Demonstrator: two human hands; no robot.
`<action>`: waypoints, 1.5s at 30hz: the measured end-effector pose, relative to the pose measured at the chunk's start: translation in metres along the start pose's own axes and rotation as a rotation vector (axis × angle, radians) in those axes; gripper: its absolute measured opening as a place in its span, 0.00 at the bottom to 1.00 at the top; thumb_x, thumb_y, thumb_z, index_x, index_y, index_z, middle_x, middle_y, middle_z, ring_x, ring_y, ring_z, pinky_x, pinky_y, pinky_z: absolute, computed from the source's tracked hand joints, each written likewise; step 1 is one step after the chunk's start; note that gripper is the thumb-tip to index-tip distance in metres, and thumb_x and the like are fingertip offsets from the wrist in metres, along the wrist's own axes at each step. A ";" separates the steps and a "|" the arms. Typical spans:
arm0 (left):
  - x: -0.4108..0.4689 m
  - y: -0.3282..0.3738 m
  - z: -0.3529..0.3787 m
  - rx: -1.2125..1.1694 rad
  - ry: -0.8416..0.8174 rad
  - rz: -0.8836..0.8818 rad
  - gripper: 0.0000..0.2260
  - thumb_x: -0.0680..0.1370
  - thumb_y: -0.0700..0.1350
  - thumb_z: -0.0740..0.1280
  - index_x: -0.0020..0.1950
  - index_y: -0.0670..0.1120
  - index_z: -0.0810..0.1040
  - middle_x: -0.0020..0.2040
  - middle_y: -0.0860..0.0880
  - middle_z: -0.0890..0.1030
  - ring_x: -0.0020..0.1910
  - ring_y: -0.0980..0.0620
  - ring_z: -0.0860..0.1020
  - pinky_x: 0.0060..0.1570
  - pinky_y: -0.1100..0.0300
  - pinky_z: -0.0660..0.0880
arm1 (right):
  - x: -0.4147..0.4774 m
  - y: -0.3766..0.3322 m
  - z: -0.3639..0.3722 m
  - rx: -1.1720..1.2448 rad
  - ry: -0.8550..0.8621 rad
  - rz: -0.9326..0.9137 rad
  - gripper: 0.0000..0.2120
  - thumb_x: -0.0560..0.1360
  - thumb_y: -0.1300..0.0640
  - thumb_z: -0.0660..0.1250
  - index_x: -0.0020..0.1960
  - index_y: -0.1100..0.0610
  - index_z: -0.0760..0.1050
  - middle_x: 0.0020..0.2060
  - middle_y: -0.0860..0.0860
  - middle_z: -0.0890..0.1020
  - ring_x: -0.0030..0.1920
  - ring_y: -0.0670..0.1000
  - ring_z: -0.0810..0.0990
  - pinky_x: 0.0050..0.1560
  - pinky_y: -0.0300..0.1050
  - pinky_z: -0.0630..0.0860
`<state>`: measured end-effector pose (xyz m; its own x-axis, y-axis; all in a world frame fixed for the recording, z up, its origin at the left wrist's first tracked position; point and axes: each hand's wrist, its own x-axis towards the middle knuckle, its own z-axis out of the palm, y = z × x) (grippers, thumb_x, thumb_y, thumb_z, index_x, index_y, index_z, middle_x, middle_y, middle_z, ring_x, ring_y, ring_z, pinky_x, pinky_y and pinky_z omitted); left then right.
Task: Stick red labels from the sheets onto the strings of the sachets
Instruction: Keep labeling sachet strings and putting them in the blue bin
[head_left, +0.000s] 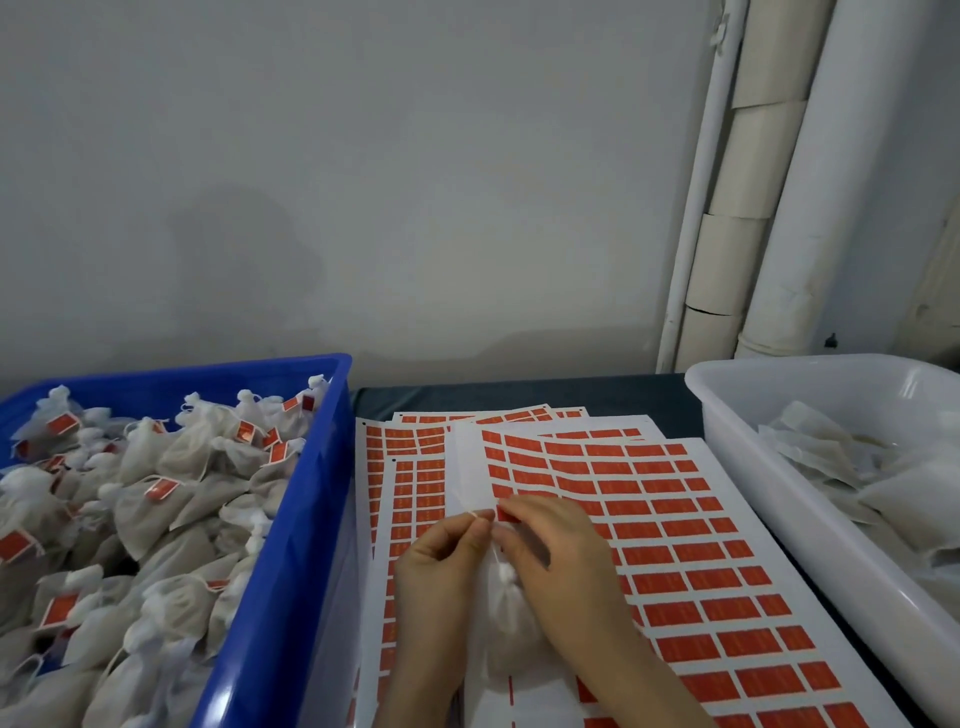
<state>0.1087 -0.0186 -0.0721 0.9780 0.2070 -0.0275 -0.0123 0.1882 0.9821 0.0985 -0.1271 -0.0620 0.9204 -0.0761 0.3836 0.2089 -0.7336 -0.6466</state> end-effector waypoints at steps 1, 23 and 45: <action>0.000 0.000 0.000 0.004 0.001 0.006 0.07 0.74 0.43 0.69 0.39 0.52 0.84 0.40 0.58 0.84 0.43 0.55 0.81 0.41 0.60 0.74 | 0.000 0.001 0.001 0.033 0.011 0.010 0.22 0.73 0.41 0.58 0.65 0.46 0.70 0.62 0.42 0.73 0.61 0.40 0.69 0.64 0.34 0.63; -0.003 0.001 0.005 0.031 -0.063 0.171 0.06 0.73 0.41 0.68 0.42 0.52 0.82 0.40 0.61 0.84 0.43 0.65 0.80 0.39 0.70 0.72 | -0.006 0.005 -0.003 0.278 0.202 -0.059 0.17 0.70 0.48 0.63 0.54 0.53 0.80 0.48 0.39 0.77 0.48 0.32 0.73 0.51 0.19 0.67; -0.001 0.003 0.009 0.036 0.032 0.053 0.04 0.72 0.46 0.70 0.38 0.54 0.81 0.36 0.65 0.82 0.41 0.58 0.80 0.36 0.68 0.71 | 0.004 0.019 -0.001 0.330 0.330 0.191 0.02 0.74 0.50 0.63 0.43 0.44 0.73 0.37 0.32 0.74 0.38 0.35 0.76 0.35 0.20 0.69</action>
<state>0.1099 -0.0266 -0.0674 0.9689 0.2467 0.0196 -0.0561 0.1420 0.9883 0.1059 -0.1419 -0.0717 0.8100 -0.4365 0.3917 0.1895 -0.4374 -0.8791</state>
